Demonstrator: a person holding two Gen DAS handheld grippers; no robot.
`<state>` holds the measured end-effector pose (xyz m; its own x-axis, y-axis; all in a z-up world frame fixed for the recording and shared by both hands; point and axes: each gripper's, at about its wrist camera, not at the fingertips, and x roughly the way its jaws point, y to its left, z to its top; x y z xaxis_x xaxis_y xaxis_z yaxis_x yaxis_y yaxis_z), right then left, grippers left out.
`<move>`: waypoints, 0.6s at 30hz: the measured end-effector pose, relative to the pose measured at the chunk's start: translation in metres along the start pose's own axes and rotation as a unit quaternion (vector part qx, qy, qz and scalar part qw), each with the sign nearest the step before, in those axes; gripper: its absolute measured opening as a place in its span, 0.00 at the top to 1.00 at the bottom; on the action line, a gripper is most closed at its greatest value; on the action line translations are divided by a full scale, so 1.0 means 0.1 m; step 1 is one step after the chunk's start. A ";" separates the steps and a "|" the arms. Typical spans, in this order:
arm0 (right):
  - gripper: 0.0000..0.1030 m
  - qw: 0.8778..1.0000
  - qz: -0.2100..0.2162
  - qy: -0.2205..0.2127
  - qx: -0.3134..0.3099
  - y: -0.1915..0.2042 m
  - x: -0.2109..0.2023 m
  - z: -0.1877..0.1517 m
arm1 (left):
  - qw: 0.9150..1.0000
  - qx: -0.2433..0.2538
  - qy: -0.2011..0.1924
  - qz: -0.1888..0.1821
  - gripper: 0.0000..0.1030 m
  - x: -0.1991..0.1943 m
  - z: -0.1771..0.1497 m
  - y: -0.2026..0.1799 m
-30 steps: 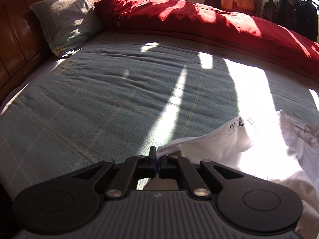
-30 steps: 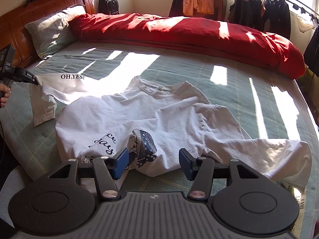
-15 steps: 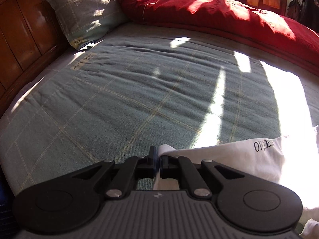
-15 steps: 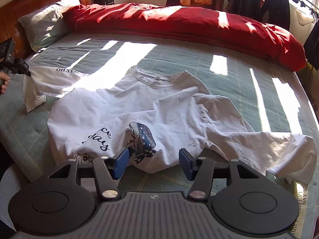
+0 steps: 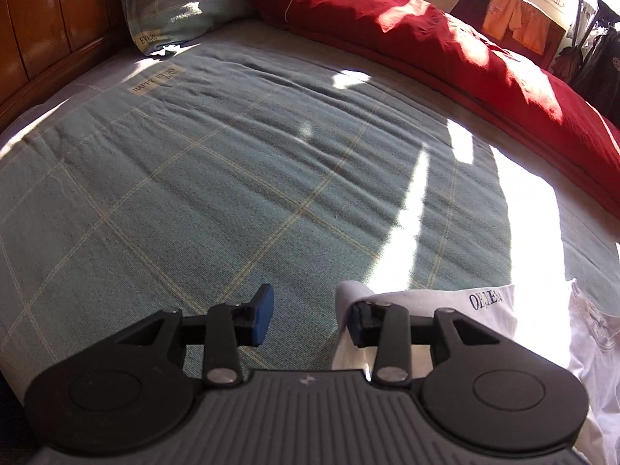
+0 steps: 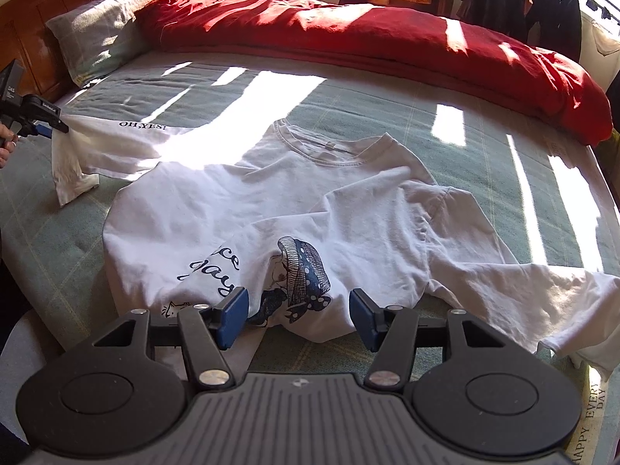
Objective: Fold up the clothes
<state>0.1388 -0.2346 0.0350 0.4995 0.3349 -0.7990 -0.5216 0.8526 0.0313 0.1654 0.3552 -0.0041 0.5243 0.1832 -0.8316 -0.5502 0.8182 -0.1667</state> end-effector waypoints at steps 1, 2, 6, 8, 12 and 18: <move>0.40 1.000 0.000 -0.001 -0.001 0.01 0.00 0.00 | 1.000 0.006 0.006 -0.013 0.60 -0.02 0.00 0.00; 0.40 1.000 0.001 -0.001 -0.002 0.02 -0.01 0.01 | 1.000 0.019 0.009 -0.016 0.60 -0.03 -0.01 -0.02; 0.40 1.000 0.005 -0.003 -0.003 0.06 -0.03 0.00 | 0.997 0.069 0.023 -0.011 0.55 -0.07 -0.15 -0.11; 0.40 1.000 0.006 -0.003 -0.004 0.08 -0.04 -0.01 | 0.997 0.069 0.028 -0.016 0.52 -0.08 -0.25 -0.10; 0.40 1.000 0.006 -0.004 -0.006 0.11 -0.07 -0.03 | 0.997 0.048 0.044 -0.030 0.52 -0.03 -0.52 -0.02; 0.40 1.000 0.004 -0.003 -0.010 0.15 -0.10 -0.05 | 0.995 -0.009 0.080 -0.054 0.52 0.19 -0.91 0.13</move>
<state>0.1222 -0.2273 0.0406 0.4993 0.3433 -0.7955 -0.5390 0.8419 0.0250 0.1086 0.3198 -0.0706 0.4724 0.0043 -0.8814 -0.5086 0.8180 -0.2686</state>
